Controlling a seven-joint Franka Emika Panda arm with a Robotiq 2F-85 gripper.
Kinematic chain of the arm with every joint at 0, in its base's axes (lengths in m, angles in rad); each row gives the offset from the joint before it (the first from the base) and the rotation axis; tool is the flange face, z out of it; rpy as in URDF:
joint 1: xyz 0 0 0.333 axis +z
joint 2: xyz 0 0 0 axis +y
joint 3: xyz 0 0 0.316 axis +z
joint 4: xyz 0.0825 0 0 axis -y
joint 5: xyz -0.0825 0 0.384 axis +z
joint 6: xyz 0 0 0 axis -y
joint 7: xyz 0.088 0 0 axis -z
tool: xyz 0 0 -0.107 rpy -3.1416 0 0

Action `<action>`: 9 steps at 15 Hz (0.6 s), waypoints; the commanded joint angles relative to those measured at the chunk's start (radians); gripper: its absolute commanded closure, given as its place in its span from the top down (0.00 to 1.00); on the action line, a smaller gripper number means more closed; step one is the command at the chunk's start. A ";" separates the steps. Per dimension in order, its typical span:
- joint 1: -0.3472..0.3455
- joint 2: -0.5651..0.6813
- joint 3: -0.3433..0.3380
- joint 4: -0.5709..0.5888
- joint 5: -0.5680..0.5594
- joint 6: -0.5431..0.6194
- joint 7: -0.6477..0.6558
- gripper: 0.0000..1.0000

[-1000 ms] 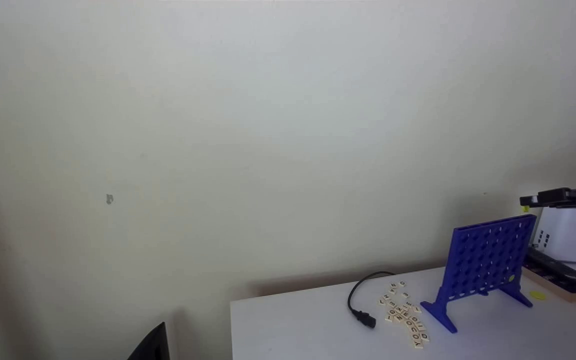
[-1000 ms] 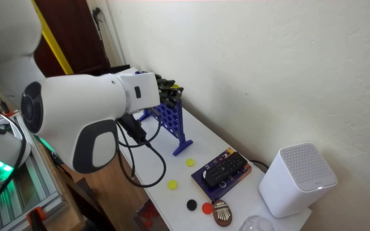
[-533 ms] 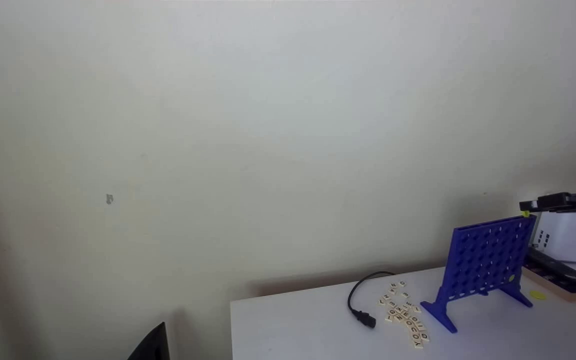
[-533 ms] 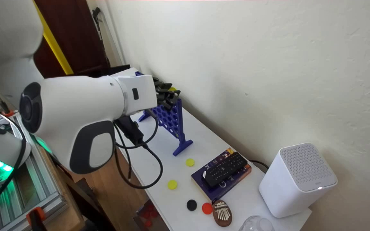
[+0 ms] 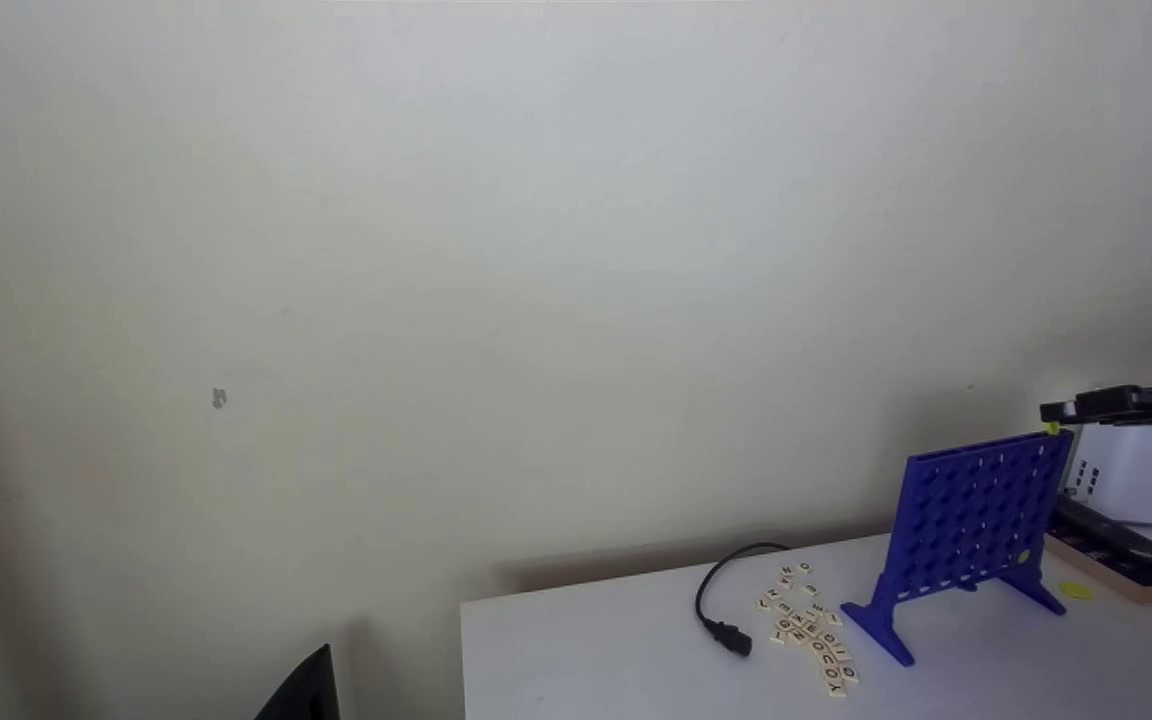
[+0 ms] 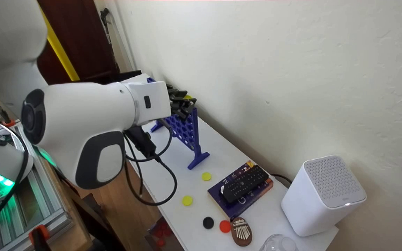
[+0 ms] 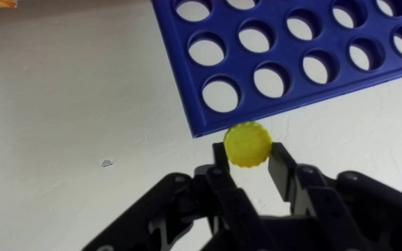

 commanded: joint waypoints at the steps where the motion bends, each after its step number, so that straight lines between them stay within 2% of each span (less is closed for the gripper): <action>1: -0.025 -0.003 0.023 -0.015 0.028 0.016 -0.021 0.10; 9: -0.016 0.006 0.017 -0.009 0.040 0.013 -0.033 0.10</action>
